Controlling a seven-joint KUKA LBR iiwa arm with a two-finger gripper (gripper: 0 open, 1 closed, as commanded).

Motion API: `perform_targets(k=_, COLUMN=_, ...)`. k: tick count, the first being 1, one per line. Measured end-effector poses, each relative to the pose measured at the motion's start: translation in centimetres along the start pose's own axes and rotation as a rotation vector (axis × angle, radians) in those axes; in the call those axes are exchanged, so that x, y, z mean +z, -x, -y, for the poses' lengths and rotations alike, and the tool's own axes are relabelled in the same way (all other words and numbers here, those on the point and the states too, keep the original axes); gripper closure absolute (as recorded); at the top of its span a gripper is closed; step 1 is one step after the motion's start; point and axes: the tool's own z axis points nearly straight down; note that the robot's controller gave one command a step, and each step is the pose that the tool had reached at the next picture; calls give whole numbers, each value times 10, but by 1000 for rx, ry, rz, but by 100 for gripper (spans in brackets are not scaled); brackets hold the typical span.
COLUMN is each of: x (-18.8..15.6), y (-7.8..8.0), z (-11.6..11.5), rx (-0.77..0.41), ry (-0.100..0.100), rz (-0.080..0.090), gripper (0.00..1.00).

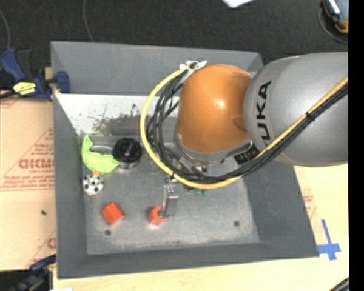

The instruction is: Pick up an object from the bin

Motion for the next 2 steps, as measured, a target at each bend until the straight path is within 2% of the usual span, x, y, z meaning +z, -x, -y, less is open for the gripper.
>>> perform_targets(k=1, x=-4, y=1, z=1, rx=5, ry=1, rz=6, gripper=0)
perform_targets(k=2, x=104, y=-4, z=12, rx=-186, ry=0, rz=7, gripper=0)
